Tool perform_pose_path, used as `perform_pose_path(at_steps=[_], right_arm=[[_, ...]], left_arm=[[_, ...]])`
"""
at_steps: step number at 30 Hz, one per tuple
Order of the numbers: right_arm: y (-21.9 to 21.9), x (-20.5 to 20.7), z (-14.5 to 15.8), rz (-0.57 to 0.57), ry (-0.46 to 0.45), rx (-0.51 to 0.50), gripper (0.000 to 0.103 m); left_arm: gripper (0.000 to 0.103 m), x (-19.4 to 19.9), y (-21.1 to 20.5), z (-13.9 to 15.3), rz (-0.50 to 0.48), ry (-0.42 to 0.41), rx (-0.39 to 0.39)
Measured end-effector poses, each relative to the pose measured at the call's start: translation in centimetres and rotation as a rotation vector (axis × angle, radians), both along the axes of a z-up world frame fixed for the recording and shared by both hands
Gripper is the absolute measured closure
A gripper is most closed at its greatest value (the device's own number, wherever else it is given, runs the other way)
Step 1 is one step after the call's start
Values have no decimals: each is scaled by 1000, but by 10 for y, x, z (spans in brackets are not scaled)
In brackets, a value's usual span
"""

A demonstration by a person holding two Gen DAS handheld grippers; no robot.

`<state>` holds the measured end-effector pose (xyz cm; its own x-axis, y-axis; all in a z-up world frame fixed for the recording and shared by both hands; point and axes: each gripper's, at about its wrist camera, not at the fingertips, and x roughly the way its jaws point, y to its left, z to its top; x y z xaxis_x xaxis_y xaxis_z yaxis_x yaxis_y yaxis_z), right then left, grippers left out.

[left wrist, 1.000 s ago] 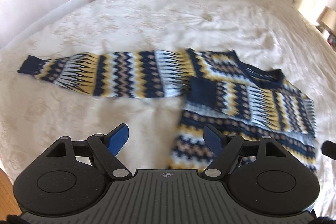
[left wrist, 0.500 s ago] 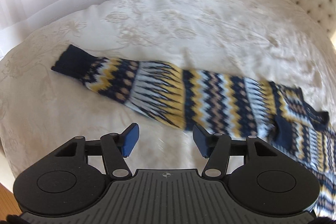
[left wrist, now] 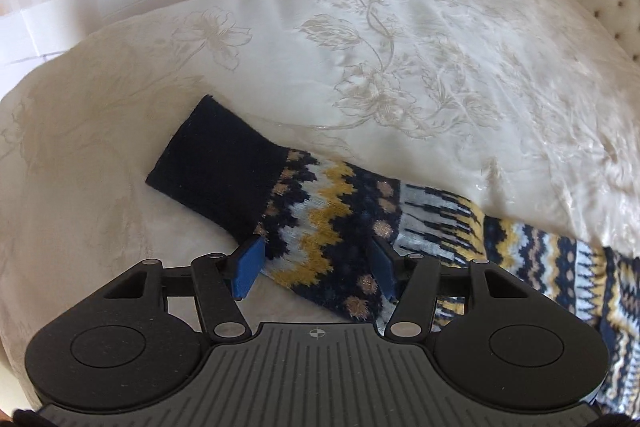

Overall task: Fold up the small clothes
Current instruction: 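Move the left gripper to the other navy cuff and grasp it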

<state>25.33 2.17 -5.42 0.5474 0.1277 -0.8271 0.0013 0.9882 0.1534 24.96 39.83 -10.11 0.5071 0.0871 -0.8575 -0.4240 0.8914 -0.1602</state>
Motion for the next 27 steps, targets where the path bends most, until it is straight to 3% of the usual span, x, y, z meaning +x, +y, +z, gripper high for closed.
perform_pose_path(at_steps=[7, 16, 17, 19, 20, 23, 27], right_arm=[[6, 9, 1, 17, 4, -14, 3], [19, 14, -6, 42, 34, -7, 3], [20, 14, -6, 41, 35, -3, 3], [20, 13, -6, 40, 36, -3, 3], [20, 13, -6, 40, 36, -4, 3], [16, 11, -7, 38, 40, -6, 3], [7, 7, -10, 25, 50, 6, 3]], left_arm=[[47, -24, -3, -6, 17, -21, -36], [46, 5, 19, -20, 71, -83, -114], [48, 7, 22, -20, 84, -102, -118], [73, 9, 26, -18, 119, -140, -125], [93, 10, 27, -16, 132, -146, -128], [95, 11, 22, -1, 129, -194, -136], [96, 11, -8, 39, 3, -278, -66]])
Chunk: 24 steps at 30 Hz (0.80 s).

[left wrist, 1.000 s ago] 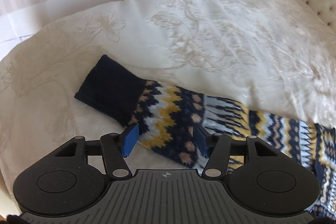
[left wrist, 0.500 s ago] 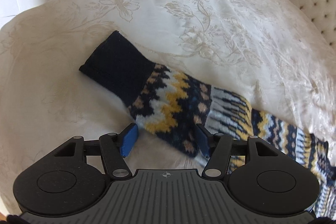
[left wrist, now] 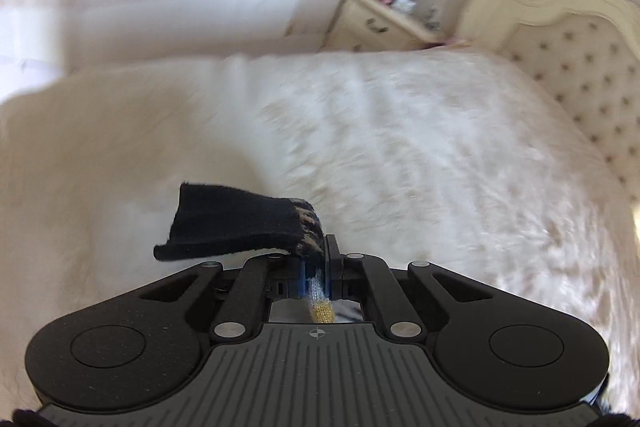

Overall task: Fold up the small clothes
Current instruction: 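Move the left gripper to the other navy cuff and grasp it, then carry the sleeve across the sweater body and open the left gripper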

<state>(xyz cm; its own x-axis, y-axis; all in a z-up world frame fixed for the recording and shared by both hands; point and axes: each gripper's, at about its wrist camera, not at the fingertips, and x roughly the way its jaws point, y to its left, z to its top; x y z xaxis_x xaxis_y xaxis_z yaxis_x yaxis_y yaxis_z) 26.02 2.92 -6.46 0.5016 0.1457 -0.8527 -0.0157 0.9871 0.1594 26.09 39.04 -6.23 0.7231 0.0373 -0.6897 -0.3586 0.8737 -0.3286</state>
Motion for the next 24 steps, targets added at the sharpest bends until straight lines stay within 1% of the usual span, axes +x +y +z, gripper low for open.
perform_pose_path(at_steps=[3, 7, 9, 11, 12, 13, 15, 17, 24], right_arm=[[-9, -3, -5, -9, 14, 19, 3], [-23, -10, -9, -4, 17, 40, 3], [-33, -14, -10, -3, 17, 54, 3], [-44, -18, -11, 1, 21, 60, 3], [-57, -23, -11, 3, 23, 66, 3], [-57, -23, -11, 3, 23, 66, 3], [-72, -27, -11, -6, 17, 74, 3], [-87, -31, -10, -21, 8, 84, 3], [-139, -47, -7, -59, -23, 131, 3]], left_arm=[[96, -1, -32, 35, -93, -70, 53], [96, -1, -83, 78, -208, -163, 99], [96, -1, -112, 92, -260, -200, 109], [96, 0, -141, 101, -307, -227, 104], [96, -1, -155, 105, -328, -236, 102], [96, -1, -171, 108, -351, -244, 99], [96, 0, -201, 108, -396, -249, 100], [96, 2, -232, 105, -440, -244, 99], [96, -1, -327, 84, -553, -212, 76]])
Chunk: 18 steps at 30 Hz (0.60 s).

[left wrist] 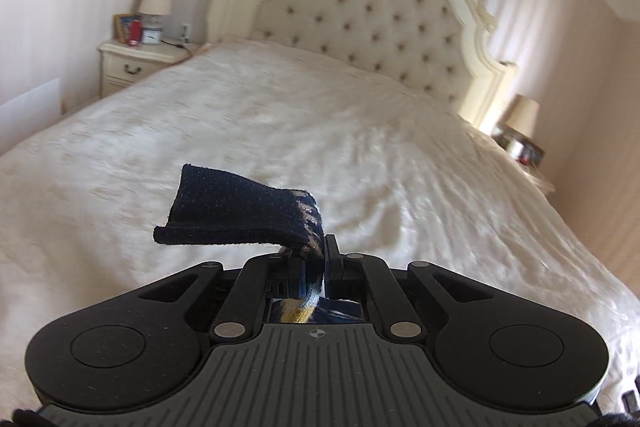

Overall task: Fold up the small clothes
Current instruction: 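Carry the sleeve across the sweater body and open the left gripper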

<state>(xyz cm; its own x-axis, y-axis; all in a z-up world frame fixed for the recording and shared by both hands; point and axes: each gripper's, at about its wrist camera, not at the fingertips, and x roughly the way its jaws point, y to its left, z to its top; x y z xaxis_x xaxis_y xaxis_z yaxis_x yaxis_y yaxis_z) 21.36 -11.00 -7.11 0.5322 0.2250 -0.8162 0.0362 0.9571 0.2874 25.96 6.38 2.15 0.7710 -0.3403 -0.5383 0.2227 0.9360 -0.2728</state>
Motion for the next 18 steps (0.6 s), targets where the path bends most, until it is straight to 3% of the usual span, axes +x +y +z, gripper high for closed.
perform_pose_path(at_steps=[10, 18], right_arm=[[-66, -17, -10, -42, 16, 31, 3], [-99, -23, -21, -91, 49, 48, 3]], left_arm=[[96, -11, -116, -48, -137, 100, 33], [91, -22, -177, -76, -241, 170, 97]])
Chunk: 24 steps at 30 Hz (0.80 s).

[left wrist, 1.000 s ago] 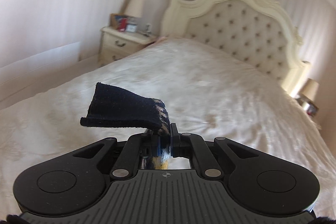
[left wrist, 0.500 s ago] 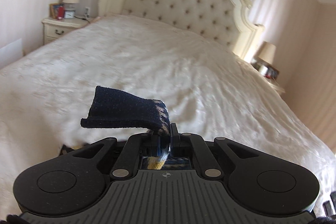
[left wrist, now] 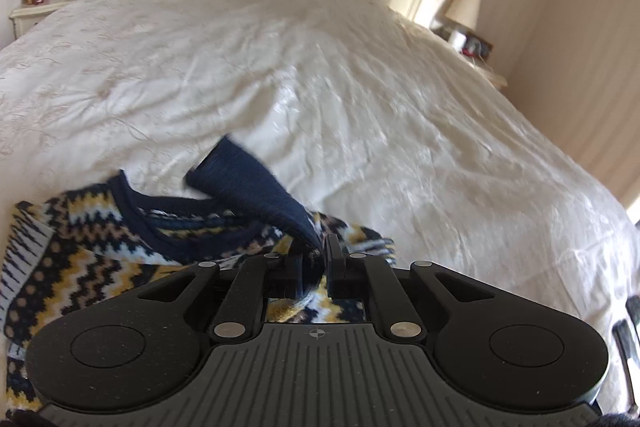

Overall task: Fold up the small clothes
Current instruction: 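Carry the sleeve across the sweater body and open the left gripper, then grasp the folded cuff with the right gripper and adjust it flat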

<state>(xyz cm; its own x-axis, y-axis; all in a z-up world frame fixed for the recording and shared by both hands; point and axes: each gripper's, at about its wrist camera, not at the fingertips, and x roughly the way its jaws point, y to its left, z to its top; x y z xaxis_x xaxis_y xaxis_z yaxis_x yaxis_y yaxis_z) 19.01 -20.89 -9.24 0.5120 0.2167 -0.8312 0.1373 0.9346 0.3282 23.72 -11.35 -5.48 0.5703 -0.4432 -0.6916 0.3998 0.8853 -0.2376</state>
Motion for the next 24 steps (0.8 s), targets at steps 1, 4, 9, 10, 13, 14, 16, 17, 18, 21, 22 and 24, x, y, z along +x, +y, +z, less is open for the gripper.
perform_pose_path(at_steps=[1, 4, 9, 10, 13, 14, 16, 17, 18, 21, 22, 24], right_arm=[[-1, 0, -1, -4, 6, 0, 3], [-3, 2, -5, -7, 19, -13, 3], [0, 9, -8, -28, 33, -27, 3], [1, 12, -7, -36, 32, -28, 3], [3, 20, -6, -58, 23, -26, 3], [3, 24, -5, -64, 17, -22, 3], [3, 32, -5, -72, 0, -4, 4], [2, 37, -6, -74, -10, 6, 7], [2, 42, -6, -77, -18, 13, 8], [2, 64, -3, -83, -40, 5, 8], [2, 64, -3, -83, -40, 5, 8], [1, 74, -3, -73, -56, 12, 9]], left_arm=[[87, -1, -4, -1, -11, 8, 1], [74, -5, -11, -1, -51, 16, -31], [69, -13, -11, 8, -127, -19, -21], [69, -14, -7, 8, -133, -26, -10], [68, -13, 15, 4, -122, -22, 32], [68, -10, 25, 0, -106, -12, 58], [68, -3, 46, -10, -66, 15, 106], [68, 0, 58, -15, -42, 31, 123], [68, 4, 73, -22, -10, 54, 140], [68, 15, 110, -42, 84, 121, 183], [68, 19, 122, -47, 111, 141, 193], [68, 26, 142, -57, 158, 174, 209]])
